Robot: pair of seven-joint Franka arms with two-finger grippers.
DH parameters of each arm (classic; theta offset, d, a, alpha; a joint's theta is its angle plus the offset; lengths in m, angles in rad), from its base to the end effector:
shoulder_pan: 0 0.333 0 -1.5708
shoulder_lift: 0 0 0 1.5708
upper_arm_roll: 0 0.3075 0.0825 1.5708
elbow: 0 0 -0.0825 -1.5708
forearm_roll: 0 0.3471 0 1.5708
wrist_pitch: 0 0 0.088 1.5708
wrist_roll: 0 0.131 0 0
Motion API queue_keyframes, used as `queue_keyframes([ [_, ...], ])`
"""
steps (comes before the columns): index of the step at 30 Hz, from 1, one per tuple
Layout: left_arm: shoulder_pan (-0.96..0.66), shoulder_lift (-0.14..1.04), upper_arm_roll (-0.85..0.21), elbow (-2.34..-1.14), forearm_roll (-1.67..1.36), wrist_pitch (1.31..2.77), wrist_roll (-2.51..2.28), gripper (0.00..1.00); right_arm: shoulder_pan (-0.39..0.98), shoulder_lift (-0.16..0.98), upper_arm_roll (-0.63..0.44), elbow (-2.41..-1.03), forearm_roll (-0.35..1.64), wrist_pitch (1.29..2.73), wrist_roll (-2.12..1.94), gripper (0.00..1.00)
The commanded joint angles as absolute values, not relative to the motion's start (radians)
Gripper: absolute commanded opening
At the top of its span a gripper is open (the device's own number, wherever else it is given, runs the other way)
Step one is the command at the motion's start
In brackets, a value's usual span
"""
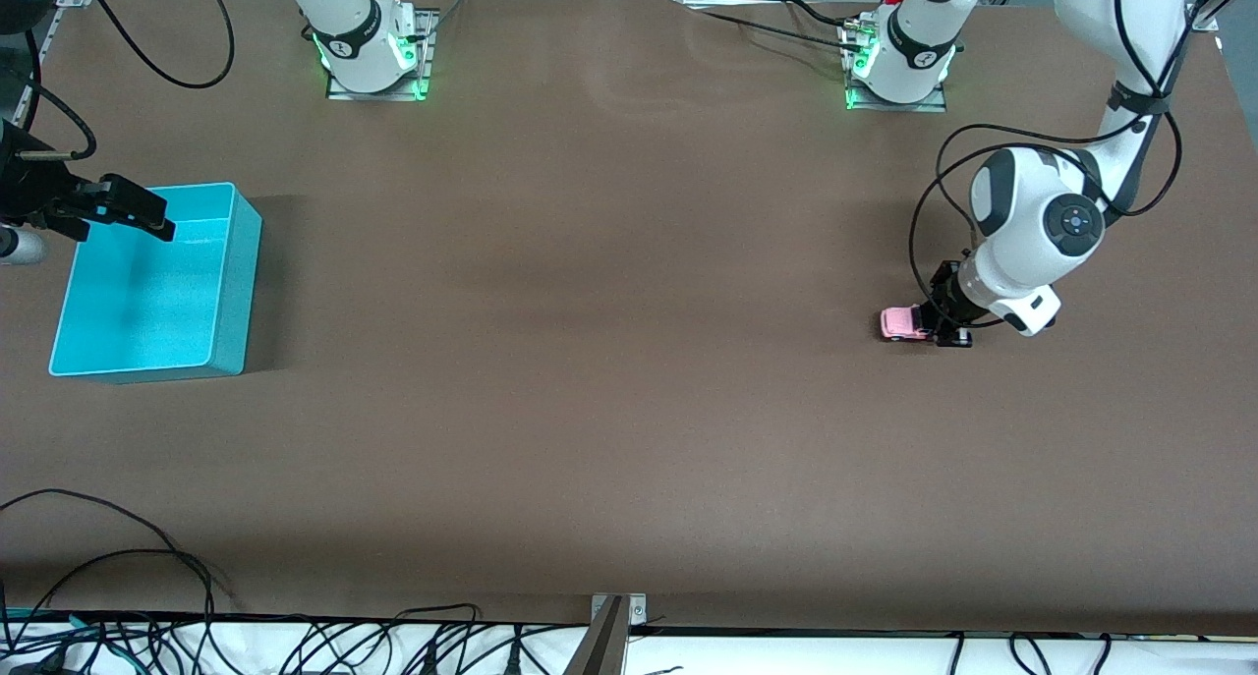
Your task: Wind and store pink jeep toy
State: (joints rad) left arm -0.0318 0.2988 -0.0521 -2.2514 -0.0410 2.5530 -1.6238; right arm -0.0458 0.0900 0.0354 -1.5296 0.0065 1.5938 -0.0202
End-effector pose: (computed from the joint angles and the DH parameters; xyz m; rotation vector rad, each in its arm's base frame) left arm 0.5179 -0.0439 0.2299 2.1959 2.2080 -0.0417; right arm 0.5451 -0.0056 0.5641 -3.1312 -0.0148 0.0401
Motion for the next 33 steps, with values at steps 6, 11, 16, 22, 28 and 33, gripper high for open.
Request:
queue_keyframes([
  [6,-0.158,0.347,-0.055,-2.238,0.055,2.536,-1.903,0.21,-0.043,0.094,0.037,-1.517,-0.005,1.591,-0.026,1.0],
  [11,-0.163,0.383,-0.058,-2.206,0.066,2.536,-1.93,0.21,-0.043,0.094,0.037,-1.517,-0.005,1.591,-0.026,1.0],
  [16,-0.163,0.391,-0.06,-2.198,0.066,2.537,-1.921,0.21,-0.043,0.094,0.037,-1.517,-0.005,1.591,-0.026,1.0],
  [22,-0.16,0.403,-0.058,-2.198,0.067,2.539,-1.907,0.2,-0.043,0.095,0.037,-1.517,-0.005,1.591,-0.026,1.0],
  [28,-0.127,0.403,-0.057,-2.203,0.066,2.539,-1.827,0.2,-0.043,0.094,0.037,-1.517,-0.005,1.591,-0.026,1.0],
  [33,-0.084,0.403,-0.057,-2.206,0.067,2.539,-1.773,0.2,-0.043,0.094,0.037,-1.517,-0.005,1.591,-0.026,1.0],
])
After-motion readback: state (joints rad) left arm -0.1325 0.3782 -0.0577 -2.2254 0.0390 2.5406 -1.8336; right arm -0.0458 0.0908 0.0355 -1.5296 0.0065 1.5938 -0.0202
